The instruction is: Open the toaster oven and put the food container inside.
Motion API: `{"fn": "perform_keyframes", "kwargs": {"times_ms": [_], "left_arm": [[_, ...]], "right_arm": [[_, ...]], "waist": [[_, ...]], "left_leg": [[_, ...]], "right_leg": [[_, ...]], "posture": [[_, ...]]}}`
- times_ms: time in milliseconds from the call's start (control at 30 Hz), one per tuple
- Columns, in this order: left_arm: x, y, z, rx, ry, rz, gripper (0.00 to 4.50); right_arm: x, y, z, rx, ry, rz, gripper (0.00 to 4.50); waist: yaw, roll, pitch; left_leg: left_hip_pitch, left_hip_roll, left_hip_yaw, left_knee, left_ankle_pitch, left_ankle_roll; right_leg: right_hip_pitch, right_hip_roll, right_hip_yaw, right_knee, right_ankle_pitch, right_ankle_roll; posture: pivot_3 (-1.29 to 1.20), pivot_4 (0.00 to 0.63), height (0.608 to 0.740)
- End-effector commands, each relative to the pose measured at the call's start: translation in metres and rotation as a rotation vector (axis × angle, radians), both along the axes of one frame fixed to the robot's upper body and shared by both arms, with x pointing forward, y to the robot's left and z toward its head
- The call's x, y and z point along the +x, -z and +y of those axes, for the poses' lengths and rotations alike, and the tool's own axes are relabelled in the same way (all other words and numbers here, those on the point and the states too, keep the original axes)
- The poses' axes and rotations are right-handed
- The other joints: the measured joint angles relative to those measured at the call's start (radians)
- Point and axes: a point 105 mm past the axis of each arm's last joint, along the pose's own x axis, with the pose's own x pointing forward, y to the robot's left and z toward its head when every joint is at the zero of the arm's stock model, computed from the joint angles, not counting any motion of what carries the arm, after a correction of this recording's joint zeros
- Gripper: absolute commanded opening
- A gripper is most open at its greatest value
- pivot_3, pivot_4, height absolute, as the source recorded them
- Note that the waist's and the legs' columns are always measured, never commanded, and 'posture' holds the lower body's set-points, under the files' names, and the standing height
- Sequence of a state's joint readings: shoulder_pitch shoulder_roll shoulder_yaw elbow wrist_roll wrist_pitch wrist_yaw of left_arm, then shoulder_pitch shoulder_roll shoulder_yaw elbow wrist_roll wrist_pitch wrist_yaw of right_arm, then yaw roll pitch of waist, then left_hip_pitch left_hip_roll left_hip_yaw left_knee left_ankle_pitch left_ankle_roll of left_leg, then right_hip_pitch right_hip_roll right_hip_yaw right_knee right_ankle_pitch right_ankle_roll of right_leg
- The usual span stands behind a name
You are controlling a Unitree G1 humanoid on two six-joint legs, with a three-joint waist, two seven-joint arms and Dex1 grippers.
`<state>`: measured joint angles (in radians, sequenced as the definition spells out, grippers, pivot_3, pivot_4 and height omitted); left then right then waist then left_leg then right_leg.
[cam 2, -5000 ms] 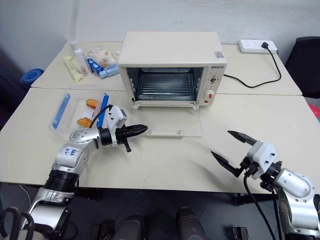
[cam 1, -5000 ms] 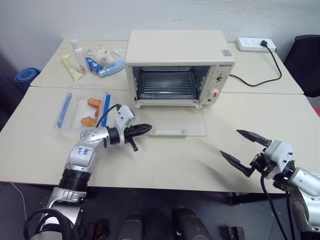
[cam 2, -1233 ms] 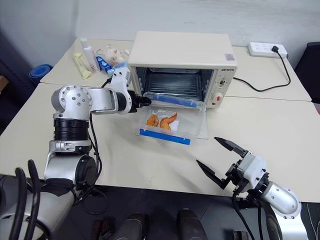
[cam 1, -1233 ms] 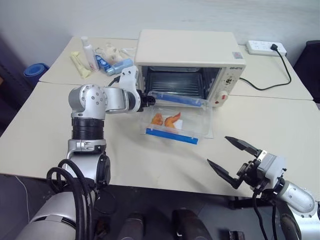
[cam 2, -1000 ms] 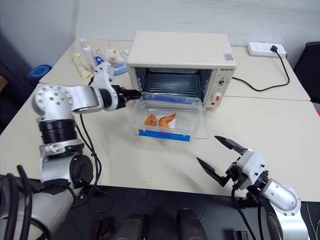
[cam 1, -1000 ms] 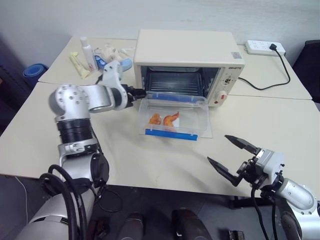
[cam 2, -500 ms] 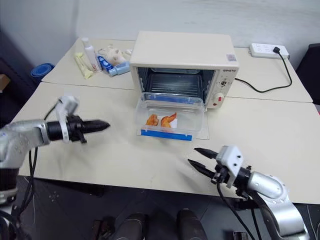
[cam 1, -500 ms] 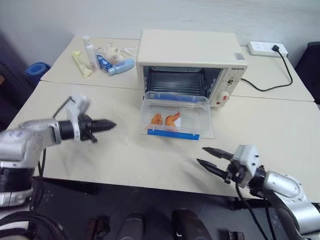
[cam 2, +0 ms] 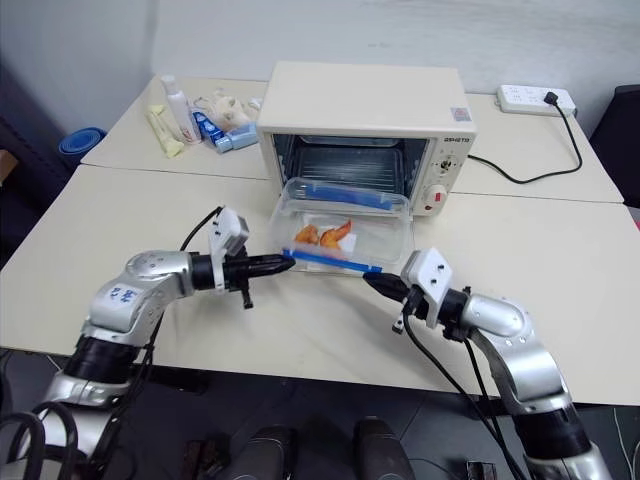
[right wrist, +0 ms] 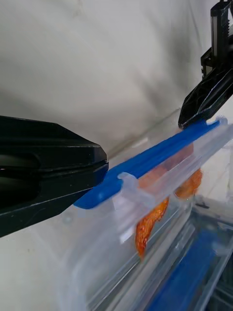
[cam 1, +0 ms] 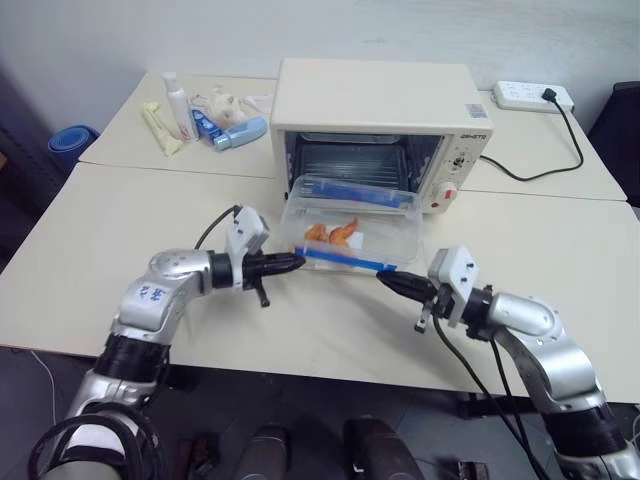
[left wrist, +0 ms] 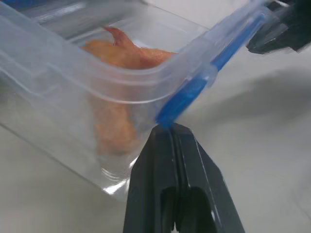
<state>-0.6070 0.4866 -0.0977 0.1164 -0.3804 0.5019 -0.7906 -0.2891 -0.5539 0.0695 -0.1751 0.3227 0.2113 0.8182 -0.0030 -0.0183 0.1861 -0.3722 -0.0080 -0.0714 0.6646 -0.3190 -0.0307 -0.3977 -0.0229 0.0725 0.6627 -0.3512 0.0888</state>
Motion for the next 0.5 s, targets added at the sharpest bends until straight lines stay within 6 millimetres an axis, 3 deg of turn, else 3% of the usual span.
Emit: {"fn": "perform_keyframes", "kwargs": {"times_ms": [33,300,500], "left_arm": [[0.022,-0.024,0.005,-0.075,-0.138,-0.11,0.0],[0.036,-0.028,-0.006,-0.15,-0.2,-0.141,0.0],[0.03,-0.027,-0.006,-0.157,-0.186,-0.149,0.0]], "right_arm": [[0.016,-0.013,0.0,0.02,0.036,-0.072,0.01],[0.057,-0.025,-0.01,-0.016,0.114,-0.155,0.01],[0.05,-0.029,-0.012,-0.021,0.07,-0.13,0.01]], "waist": [[-0.001,0.0,0.0],[0.0,0.0,0.0],[0.003,0.0,0.0]], "left_leg": [[0.0,0.0,0.0,0.0,0.0,0.0],[-0.005,-0.002,0.004,0.002,0.003,-0.005],[-0.006,-0.005,0.004,0.002,0.005,-0.003]], "right_leg": [[0.0,0.0,0.0,0.0,0.0,0.0],[-0.01,-0.002,-0.001,0.007,0.0,0.001],[-0.011,-0.004,-0.002,0.009,0.001,0.001]], "posture": [[0.0,0.15,0.74],[0.0,0.15,0.74],[0.0,0.15,0.74]]}}
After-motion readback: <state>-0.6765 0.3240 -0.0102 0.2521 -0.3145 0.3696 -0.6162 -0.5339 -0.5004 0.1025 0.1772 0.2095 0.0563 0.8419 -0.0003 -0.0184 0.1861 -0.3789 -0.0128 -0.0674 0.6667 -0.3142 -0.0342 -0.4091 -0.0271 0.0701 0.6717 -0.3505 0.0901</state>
